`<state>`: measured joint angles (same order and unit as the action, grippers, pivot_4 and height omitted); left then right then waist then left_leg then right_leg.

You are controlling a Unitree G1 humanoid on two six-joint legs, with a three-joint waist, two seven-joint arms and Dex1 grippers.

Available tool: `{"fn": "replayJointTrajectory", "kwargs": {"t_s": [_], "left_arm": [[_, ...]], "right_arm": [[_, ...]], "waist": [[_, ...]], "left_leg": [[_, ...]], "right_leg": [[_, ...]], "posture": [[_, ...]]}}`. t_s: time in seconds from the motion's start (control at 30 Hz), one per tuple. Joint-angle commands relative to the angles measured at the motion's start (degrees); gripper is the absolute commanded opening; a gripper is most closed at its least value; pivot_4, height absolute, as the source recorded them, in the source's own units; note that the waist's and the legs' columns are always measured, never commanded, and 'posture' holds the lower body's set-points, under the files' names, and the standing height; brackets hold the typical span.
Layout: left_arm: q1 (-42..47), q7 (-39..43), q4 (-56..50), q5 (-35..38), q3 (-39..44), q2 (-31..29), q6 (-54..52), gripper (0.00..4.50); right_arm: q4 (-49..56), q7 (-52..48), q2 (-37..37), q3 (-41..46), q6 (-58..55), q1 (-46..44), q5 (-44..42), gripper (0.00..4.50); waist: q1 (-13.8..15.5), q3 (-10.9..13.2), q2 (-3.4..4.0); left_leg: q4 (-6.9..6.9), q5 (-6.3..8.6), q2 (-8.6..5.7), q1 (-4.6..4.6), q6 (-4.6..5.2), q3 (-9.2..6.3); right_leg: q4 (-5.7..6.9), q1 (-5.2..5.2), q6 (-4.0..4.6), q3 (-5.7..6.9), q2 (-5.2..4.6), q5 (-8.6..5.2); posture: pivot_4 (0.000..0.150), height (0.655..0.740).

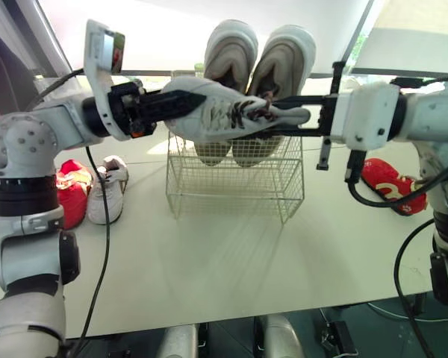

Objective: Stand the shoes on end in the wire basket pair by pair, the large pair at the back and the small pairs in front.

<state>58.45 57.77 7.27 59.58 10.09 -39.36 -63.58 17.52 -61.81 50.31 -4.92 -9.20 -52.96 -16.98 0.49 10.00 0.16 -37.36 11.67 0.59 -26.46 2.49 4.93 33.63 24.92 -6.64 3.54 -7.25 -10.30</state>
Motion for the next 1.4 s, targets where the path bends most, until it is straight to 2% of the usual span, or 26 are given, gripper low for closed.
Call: {"fn": "replayJointTrajectory", "kwargs": {"t_s": [0.03, 0.07, 0.17, 0.27, 0.33, 0.37, 0.47, 0.53, 0.63, 0.73, 0.97, 1.4], "left_arm": [[0.21, 0.20, -1.02, 0.12, 0.58, 0.15, -0.54, 0.74], [0.11, 0.21, -1.06, 0.14, 0.64, 0.21, -0.64, 0.39], [-0.88, -1.32, -1.47, 1.20, 1.86, 1.03, -1.25, 0.28], [-1.07, -3.53, -1.38, 1.74, 3.62, 2.13, -1.48, 0.28], [-1.05, -7.20, -0.61, 4.21, 7.19, 3.69, -2.02, 0.28], [-1.28, -8.97, -0.57, 5.55, 8.96, 4.44, -2.18, 0.28], [-2.10, -14.56, -1.53, 9.53, 13.20, 7.09, -2.24, 0.28], [-2.56, -16.78, -2.56, 11.22, 14.45, 8.17, -2.18, 0.28], [-2.89, -21.25, -4.51, 13.68, 15.90, 11.78, -0.05, 0.28], [-3.03, -24.10, -5.82, 14.52, 15.72, 14.83, 1.79, 0.28], [-4.01, -26.15, -7.46, 14.01, 13.82, 18.18, 5.26, 0.28], [-6.09, -27.81, -10.01, 12.92, 11.50, 19.71, 10.41, 0.28]], "right_arm": [[1.02, -0.63, -0.45, 1.34, -0.09, -3.49, -0.67, 0.36], [0.88, -0.79, -0.42, 1.35, -0.44, -3.75, -0.65, 0.36], [-0.20, -0.20, 0.23, 3.00, -5.64, -4.66, -2.61, 1.66], [0.10, 0.80, 0.41, 5.33, -11.59, -4.23, -6.18, 3.21], [0.45, 3.35, 0.57, 10.45, -20.79, -2.39, -13.16, 4.26], [0.44, 5.27, 0.32, 13.44, -25.44, -1.20, -16.82, 4.45], [1.47, 12.74, -2.44, 22.33, -37.89, 3.93, -29.12, 4.45], [2.99, 15.94, -4.00, 25.41, -41.86, 6.68, -34.59, 4.45], [4.23, 28.14, -13.80, 28.48, -46.24, 11.18, -47.55, 4.45], [4.60, 36.78, -21.68, 27.10, -45.86, 10.94, -53.16, 4.45], [3.30, 45.66, -30.54, 23.88, -42.12, 5.12, -60.43, 4.45], [1.52, 46.37, -33.16, 18.19, -38.20, 2.84, -60.21, 4.45]], "waist": [[-0.01, 0.00, 0.00], [0.01, 0.00, 0.00], [-0.01, 0.00, 0.00], [0.14, 0.01, -0.02], [0.23, 0.03, -0.05], [0.26, 0.04, -0.06], [0.24, 0.03, -0.13], [0.20, 0.03, -0.14], [0.10, 0.02, -0.14], [0.06, 0.03, -0.12], [0.13, 0.03, -0.12], [0.02, 0.03, -0.12]], "left_leg": [[0.00, 0.00, 0.00, 0.00, 0.00, 0.00], [0.00, 0.00, 0.00, 0.00, 0.00, -0.01], [0.00, 0.00, 0.01, 0.00, -0.01, 0.00], [0.00, 0.00, 0.01, 0.00, -0.01, -0.02], [-0.02, 0.00, 0.01, -0.01, -0.01, -0.02], [-0.02, 0.00, 0.01, -0.02, 0.00, -0.03], [-0.01, 0.00, 0.01, 0.01, 0.00, -0.05], [0.00, 0.00, 0.02, 0.03, 0.00, -0.05], [0.00, 0.00, 0.04, 0.09, -0.01, -0.04], [-0.01, -0.02, 0.04, 0.08, -0.02, -0.03], [-0.03, -0.03, 0.00, 0.06, -0.02, -0.02], [-0.05, -0.03, 0.02, 0.06, -0.01, -0.05]], "right_leg": [[0.01, 0.00, 0.00, 0.00, 0.00, 0.00], [0.01, 0.01, 0.00, 0.00, 0.00, 0.00], [0.02, 0.02, 0.00, 0.00, 0.00, 0.00], [0.03, 0.02, 0.00, 0.00, 0.00, 0.00], [0.03, 0.02, 0.01, 0.00, -0.01, 0.01], [0.03, 0.01, 0.02, 0.00, -0.03, 0.01], [0.03, -0.04, 0.03, 0.02, -0.08, 0.02], [0.04, -0.05, 0.04, 0.02, -0.10, 0.03], [0.09, -0.06, 0.05, 0.02, -0.09, 0.04], [0.21, -0.01, 0.06, 0.00, -0.09, 0.04], [0.39, 0.06, 0.05, -0.01, -0.04, 0.04], [0.39, 0.02, 0.04, -0.01, 0.04, 0.04]], "posture": [[0.150, 0.7347], [0.150, 0.7347], [0.150, 0.7347], [0.150, 0.7347], [0.150, 0.7347], [0.150, 0.7347], [0.150, 0.7347], [0.150, 0.7347], [0.150, 0.7347], [0.150, 0.7347], [0.150, 0.7347], [0.150, 0.7347]]}}
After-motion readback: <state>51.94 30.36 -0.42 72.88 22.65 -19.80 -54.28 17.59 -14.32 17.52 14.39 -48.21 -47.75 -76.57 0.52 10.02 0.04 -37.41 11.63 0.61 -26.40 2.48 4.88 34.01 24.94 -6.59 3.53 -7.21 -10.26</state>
